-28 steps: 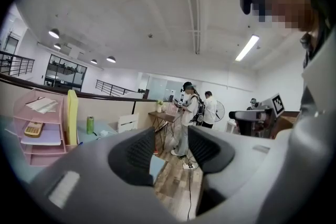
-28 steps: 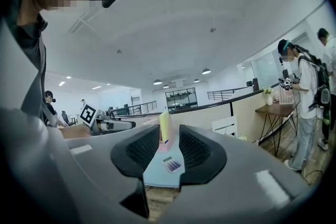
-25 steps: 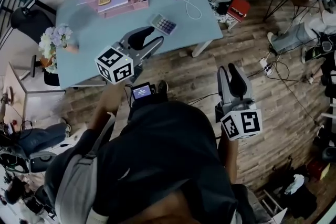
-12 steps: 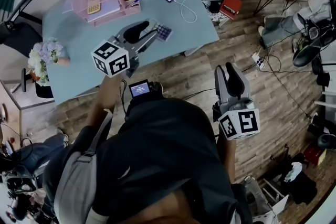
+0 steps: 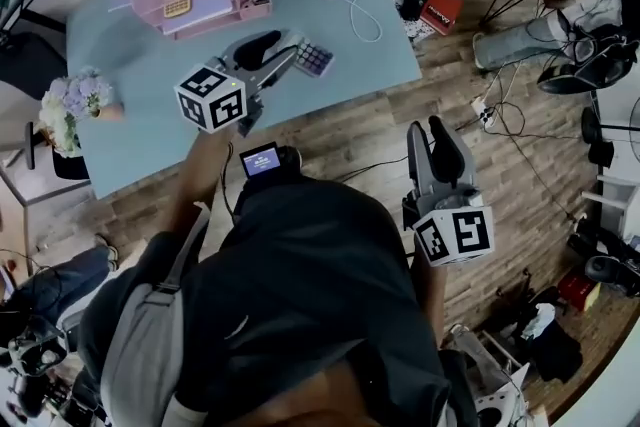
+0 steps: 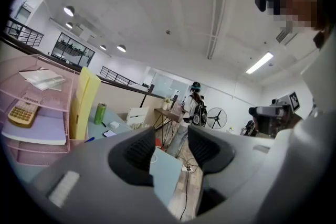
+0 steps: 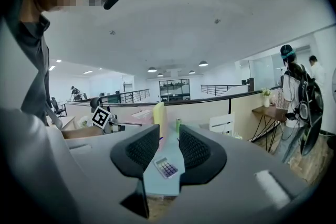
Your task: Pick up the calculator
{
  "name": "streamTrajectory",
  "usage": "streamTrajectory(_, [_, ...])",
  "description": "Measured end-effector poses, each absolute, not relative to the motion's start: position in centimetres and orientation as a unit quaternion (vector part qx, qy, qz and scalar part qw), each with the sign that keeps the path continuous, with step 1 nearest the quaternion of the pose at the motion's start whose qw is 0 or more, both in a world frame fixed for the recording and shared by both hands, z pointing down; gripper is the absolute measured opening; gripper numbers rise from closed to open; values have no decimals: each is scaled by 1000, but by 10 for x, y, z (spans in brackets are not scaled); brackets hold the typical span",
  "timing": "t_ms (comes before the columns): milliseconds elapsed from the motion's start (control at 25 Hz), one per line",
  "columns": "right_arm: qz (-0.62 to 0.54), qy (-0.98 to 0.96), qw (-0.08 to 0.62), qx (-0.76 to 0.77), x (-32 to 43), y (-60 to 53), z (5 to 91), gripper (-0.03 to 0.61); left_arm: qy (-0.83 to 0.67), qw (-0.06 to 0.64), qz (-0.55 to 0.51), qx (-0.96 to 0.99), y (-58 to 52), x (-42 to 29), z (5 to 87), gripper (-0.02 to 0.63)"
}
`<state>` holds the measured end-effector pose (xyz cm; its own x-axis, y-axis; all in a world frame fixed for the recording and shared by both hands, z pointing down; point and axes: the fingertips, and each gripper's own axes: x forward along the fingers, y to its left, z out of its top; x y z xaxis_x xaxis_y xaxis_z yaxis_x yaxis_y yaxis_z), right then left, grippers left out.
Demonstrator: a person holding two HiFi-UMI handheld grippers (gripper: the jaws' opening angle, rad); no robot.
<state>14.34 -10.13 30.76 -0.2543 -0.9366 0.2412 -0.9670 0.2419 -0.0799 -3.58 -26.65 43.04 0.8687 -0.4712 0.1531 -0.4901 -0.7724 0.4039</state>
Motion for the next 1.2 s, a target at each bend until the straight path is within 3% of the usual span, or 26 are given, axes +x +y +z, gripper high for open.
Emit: streamTrajectory(1200, [175, -887, 132, 406, 151, -208, 377, 98, -440, 363, 79, 818, -310, -62, 607, 248])
